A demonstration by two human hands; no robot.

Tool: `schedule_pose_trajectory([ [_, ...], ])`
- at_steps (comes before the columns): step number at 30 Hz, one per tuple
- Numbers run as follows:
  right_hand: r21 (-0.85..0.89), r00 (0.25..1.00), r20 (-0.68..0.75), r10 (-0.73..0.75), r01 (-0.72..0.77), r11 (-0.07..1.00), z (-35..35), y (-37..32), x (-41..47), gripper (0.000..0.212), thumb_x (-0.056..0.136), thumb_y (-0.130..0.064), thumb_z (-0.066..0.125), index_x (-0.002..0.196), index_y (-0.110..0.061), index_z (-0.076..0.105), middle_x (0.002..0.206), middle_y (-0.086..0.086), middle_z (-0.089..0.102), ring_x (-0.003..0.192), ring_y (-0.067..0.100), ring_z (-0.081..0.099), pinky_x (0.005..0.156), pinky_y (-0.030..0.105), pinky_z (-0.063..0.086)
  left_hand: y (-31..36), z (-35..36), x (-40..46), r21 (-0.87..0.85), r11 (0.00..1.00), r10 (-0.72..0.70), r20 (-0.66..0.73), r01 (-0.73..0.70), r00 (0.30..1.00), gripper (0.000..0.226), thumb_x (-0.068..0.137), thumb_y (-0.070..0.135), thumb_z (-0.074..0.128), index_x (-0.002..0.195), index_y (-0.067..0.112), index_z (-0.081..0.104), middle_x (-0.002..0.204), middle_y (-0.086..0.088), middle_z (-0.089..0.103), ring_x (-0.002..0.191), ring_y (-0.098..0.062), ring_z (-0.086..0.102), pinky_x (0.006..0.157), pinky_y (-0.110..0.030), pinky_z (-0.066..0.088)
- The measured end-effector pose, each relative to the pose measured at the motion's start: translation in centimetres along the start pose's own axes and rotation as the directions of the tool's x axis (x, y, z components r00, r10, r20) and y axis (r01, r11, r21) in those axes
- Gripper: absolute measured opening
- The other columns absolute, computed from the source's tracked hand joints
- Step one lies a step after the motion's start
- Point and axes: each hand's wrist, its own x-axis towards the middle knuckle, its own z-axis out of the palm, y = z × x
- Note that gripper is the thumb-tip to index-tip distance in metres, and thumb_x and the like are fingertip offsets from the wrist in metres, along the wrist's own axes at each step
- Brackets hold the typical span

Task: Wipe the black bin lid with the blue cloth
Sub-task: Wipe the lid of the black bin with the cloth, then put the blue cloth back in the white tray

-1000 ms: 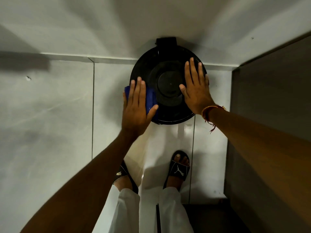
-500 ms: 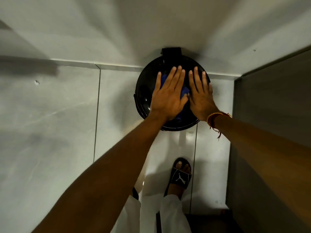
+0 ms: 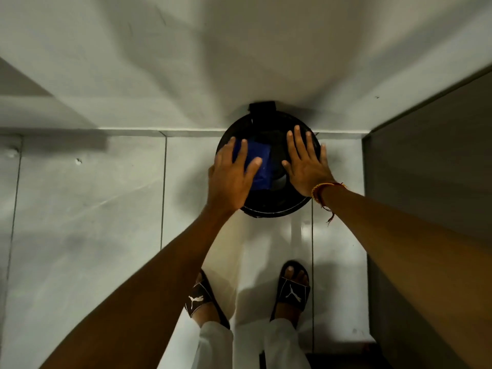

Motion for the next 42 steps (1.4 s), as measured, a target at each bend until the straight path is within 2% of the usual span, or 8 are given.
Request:
schedule_pose_trajectory([
  [4, 0.054, 0.98, -0.183, 0.076, -0.067, 0.996, -1.8, -3.6, -0.3, 0.054, 0.106, -0.037, 0.034, 0.149, -0.005, 0.04, 0.168, 0.019, 0.013, 0.153, 0.038, 0.021, 0.121, 0.055, 0.027, -0.7, -2.1, 0.3, -0.468, 0.8, -0.384, 0.081, 0.375, 0.92, 0.059, 0.098, 0.039, 0.061, 0.139, -0.001, 0.048, 0.127, -0.02, 0.061, 0.113, -0.033, 0.063, 0.09, -0.044, 0.059],
  [8, 0.543, 0.962, -0.036, 0.269, -0.207, 0.814, -2.1, -8.1, -0.9, 0.048, 0.104, -0.042, 0.042, 0.118, -0.001, 0.064, 0.14, 0.016, 0.047, 0.121, 0.03, 0.053, 0.097, 0.032, 0.043, 0.2, -3.4, 1.6, -0.56, 0.602, -0.492, 0.303, 0.57, 0.816, 0.056, 0.086, 0.042, 0.068, 0.123, 0.001, 0.063, 0.121, -0.018, 0.069, 0.105, -0.035, 0.069, 0.087, -0.049, 0.062],
  [13, 0.934, 0.896, 0.273, 0.35, -0.334, 0.129, -7.0, -11.3, -2.7, 0.028, 0.101, -0.041, 0.051, 0.111, -0.015, 0.06, 0.117, 0.008, 0.064, 0.107, 0.029, 0.064, 0.083, 0.034, 0.054, 2.6, -11.0, -0.8, -0.811, 0.313, -0.398, 0.361, 0.495, 0.843, 0.03, 0.098, 0.01, 0.058, 0.127, 0.006, 0.053, 0.11, -0.011, 0.067, 0.086, -0.021, 0.068, 0.065, -0.03, 0.061],
  [19, 0.969, 0.964, 0.231, 0.132, -0.216, -0.118, -20.6, -20.8, -8.7, 0.051, 0.091, -0.047, 0.066, 0.125, -0.013, 0.051, 0.126, 0.013, 0.068, 0.111, 0.037, 0.07, 0.095, 0.059, 0.056, 4.0, -27.7, -7.6, -0.918, 0.22, -0.363, 0.236, 0.329, 0.901, 0.026, 0.095, 0.012, 0.065, 0.119, 0.008, 0.054, 0.117, -0.016, 0.07, 0.099, -0.029, 0.073, 0.079, -0.041, 0.063],
  [28, 0.995, 0.996, 0.028, -0.089, -0.036, -0.091, -40.9, -41.5, -13.9, 0.019, 0.097, -0.012, 0.06, 0.111, -0.023, 0.055, 0.112, 0.011, 0.073, 0.094, 0.03, 0.073, 0.068, 0.042, 0.061, 0.6, -54.1, -17.3, -0.961, 0.251, -0.457, -0.015, 0.113, 0.89, 0.035, 0.099, 0.046, 0.056, 0.124, 0.021, 0.057, 0.117, -0.001, 0.068, 0.1, -0.013, 0.07, 0.077, -0.028, 0.062],
  [33, 0.997, 0.946, 0.05, -0.322, -0.067, -0.04, -44.7, -54.0, -14.6, 0.02, 0.092, -0.013, 0.061, 0.11, -0.019, 0.057, 0.12, 0.015, 0.068, 0.103, 0.034, 0.068, 0.074, 0.042, 0.06, -6.5, -64.2, -21.9, -0.998, -0.048, -0.454, 0.06, 0.043, 0.889, 0.035, 0.102, 0.047, 0.05, 0.115, 0.02, 0.07, 0.101, -0.002, 0.082, 0.093, -0.019, 0.078, 0.089, -0.042, 0.062],
  [39, 0.928, 0.982, 0.158, -0.104, -0.112, 0.355, -41.6, -65.0, -11.6, 0.025, 0.088, -0.01, 0.068, 0.102, -0.024, 0.053, 0.124, 0.013, 0.063, 0.11, 0.033, 0.065, 0.091, 0.052, 0.06, -16.6, -68.6, -21.8, -0.909, 0.18, -0.776, 0.103, 0.376, 0.622, 0.057, 0.09, 0.028, 0.074, 0.136, 0.001, 0.056, 0.132, -0.021, 0.065, 0.118, -0.04, 0.063, 0.104, -0.055, 0.052],
  [42, 0.866, 0.962, 0.242, -0.128, -0.154, 0.476, -40.2, -67.5, -10.7, 0.037, 0.09, 0.0, 0.062, 0.12, -0.019, 0.048, 0.125, 0.012, 0.057, 0.115, 0.035, 0.061, 0.093, 0.05, 0.06, -19.6, -68.5, -21.0, -0.773, 0.391, -0.751, 0.046, 0.5, 0.659, 0.039, 0.1, 0.02, 0.062, 0.135, 0.004, 0.056, 0.133, -0.019, 0.064, 0.118, -0.037, 0.062, 0.107, -0.05, 0.048],
])
